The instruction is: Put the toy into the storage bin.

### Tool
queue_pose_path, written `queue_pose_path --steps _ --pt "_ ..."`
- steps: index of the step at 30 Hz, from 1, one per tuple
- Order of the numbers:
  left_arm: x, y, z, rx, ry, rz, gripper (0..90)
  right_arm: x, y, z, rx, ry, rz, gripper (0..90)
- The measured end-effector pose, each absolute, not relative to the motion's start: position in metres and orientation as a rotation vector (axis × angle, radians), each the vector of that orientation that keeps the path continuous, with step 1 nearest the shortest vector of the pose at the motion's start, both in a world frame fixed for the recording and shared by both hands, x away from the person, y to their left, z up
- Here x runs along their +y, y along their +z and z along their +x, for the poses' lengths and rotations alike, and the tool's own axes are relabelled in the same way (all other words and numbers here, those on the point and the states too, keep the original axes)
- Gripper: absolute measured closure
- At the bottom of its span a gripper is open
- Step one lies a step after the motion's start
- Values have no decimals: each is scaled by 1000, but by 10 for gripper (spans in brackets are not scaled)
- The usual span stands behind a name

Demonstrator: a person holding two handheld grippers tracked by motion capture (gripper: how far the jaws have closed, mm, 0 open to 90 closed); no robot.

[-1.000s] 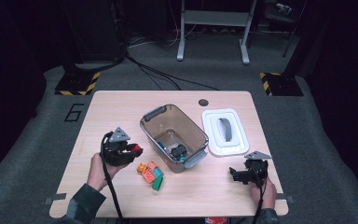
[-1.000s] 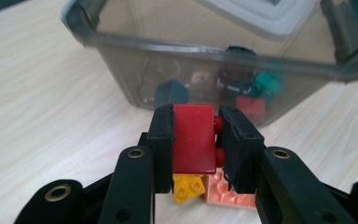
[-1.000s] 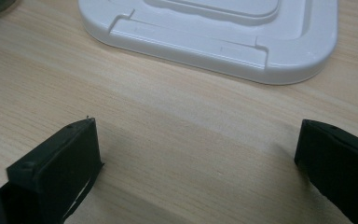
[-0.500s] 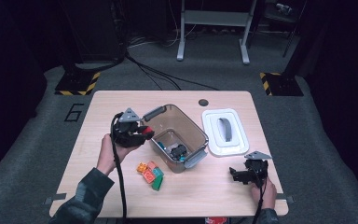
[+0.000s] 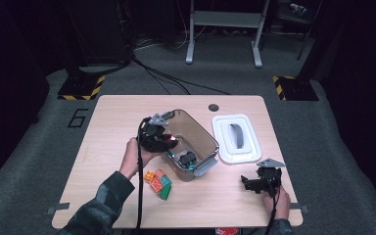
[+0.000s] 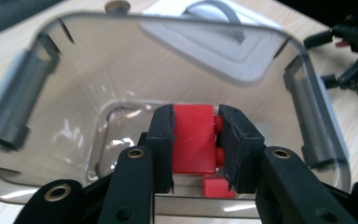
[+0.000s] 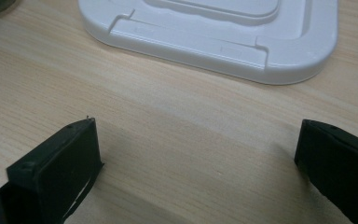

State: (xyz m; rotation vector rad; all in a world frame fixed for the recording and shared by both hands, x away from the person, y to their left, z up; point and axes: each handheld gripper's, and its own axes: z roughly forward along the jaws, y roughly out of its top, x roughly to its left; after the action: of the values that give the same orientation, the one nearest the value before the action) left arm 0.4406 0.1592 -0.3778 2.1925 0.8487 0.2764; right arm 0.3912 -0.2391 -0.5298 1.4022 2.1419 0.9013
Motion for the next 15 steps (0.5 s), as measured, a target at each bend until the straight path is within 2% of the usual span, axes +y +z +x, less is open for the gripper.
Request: queue_pose_path --steps 9,15 --pt "160 -389 442 890 240 2236 655 -239 -530 391 2143 902 1400 0" --pt "164 -383 437 908 265 2224 444 -239 -530 391 2142 901 1402 0"
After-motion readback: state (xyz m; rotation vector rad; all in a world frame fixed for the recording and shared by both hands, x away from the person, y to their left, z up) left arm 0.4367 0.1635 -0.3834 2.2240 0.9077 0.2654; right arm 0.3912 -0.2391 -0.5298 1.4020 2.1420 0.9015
